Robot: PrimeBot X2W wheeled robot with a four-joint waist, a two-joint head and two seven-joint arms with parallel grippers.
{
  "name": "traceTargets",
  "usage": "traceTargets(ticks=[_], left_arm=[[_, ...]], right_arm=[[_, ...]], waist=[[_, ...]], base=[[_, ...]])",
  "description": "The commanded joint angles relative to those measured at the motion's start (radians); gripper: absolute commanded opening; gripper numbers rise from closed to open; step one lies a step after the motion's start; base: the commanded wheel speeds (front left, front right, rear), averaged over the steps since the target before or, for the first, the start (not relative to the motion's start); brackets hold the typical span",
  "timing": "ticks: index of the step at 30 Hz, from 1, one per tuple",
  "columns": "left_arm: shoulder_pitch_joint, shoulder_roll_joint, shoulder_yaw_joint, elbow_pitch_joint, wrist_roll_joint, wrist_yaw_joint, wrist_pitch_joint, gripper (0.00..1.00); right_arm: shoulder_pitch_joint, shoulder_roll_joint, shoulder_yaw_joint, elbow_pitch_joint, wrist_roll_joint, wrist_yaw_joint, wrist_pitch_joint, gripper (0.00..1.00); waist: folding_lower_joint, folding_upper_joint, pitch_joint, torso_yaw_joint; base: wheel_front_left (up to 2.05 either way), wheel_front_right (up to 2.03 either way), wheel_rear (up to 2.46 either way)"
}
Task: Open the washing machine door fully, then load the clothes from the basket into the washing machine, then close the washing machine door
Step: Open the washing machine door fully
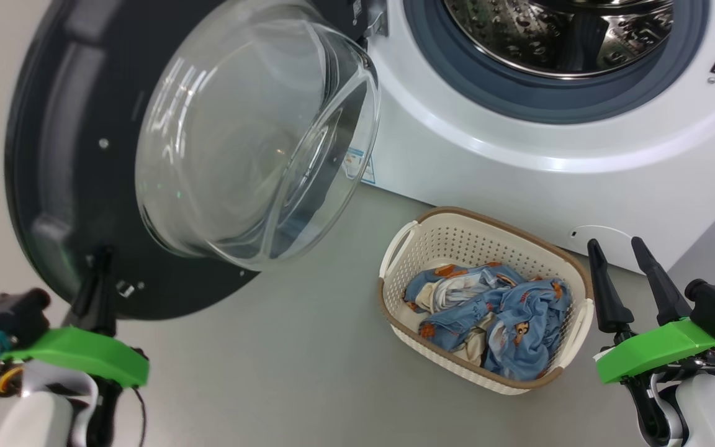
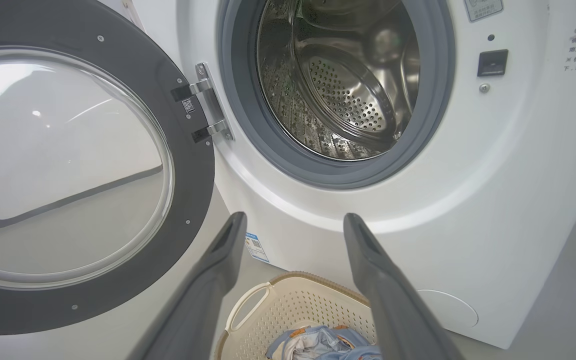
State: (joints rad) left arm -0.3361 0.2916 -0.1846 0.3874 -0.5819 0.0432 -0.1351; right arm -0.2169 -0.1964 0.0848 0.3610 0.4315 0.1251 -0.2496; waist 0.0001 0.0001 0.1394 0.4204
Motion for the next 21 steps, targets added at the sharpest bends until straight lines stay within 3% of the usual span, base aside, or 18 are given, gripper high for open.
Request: traceTargets(ticks=[1,13,21], left_arm=[[-0.058,0.067,0.063,0.015,-0.011,0.004,-0.003,0.0],[-0.245,0.147,0.055,0.279,-0.014,-0.077,0.028,0.0],[-0.389,0.164,0.027,0.465,-0.014,-0.136,0.026,0.0]], right_arm=[[-0.028,-0.01,0.013,-0.021,-0.009,0.006,-0.012,1.0],[-0.05,-0.008,0.01,-0.02,-0.015,0.006,-0.012,1.0],[-0.065,-0.007,0.019,-0.011,-0.014,0.006,-0.012,1.0]], waist=[[-0.0001,-0.0001,0.011,0.011],[-0.0001,-0.0001,0.037,0.036],[-0.0001,-0.0001,0.044,0.038]], base=[[0.0,0.0,0.0],[0.0,0.0,0.0],[0.0,0.0,0.0]])
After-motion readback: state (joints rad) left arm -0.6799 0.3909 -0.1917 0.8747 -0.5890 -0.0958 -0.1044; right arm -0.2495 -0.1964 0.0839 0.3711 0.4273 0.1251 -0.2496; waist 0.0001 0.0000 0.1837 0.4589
